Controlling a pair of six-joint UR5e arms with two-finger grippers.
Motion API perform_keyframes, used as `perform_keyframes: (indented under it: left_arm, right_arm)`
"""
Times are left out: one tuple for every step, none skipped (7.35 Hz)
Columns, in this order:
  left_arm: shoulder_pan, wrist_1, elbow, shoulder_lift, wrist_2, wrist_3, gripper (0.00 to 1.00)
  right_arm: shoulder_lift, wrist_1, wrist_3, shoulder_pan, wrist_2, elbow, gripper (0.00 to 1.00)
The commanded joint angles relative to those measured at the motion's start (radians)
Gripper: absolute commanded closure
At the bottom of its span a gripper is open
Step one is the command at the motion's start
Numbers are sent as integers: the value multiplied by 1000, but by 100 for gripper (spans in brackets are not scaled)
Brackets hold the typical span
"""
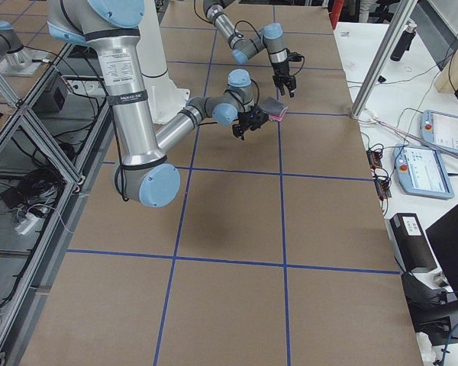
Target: Fold towel twice with both arms
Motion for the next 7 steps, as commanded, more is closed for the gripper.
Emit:
perform_keyframes:
  left_arm:
    - [-14, 8, -39, -5, -6, -2, 0]
    - [-22, 12, -96, 30, -33, -2, 0]
    - [-29, 12, -195, 122, -70, -2, 0]
    - [-31, 12, -324, 230, -75, -1, 0]
    - [-33, 12, -419, 318, -104, -1, 0]
    - [-33, 15, -472, 367, -113, -1, 0]
    - [-33, 15, -489, 385, -113, -1, 0]
  right_arm:
    - [36, 0, 9, -8, -1, -18, 0]
    - [81, 0, 12, -8, -4, -59, 0]
    - [152, 0, 15, -10, -35, -127, 0]
    - [239, 2, 18, -13, -49, -205, 0]
    - [314, 12, 17, -13, -78, -286, 0]
    - [333, 144, 41, -13, -98, -369, 0]
    - [344, 237, 73, -13, -99, -436, 0]
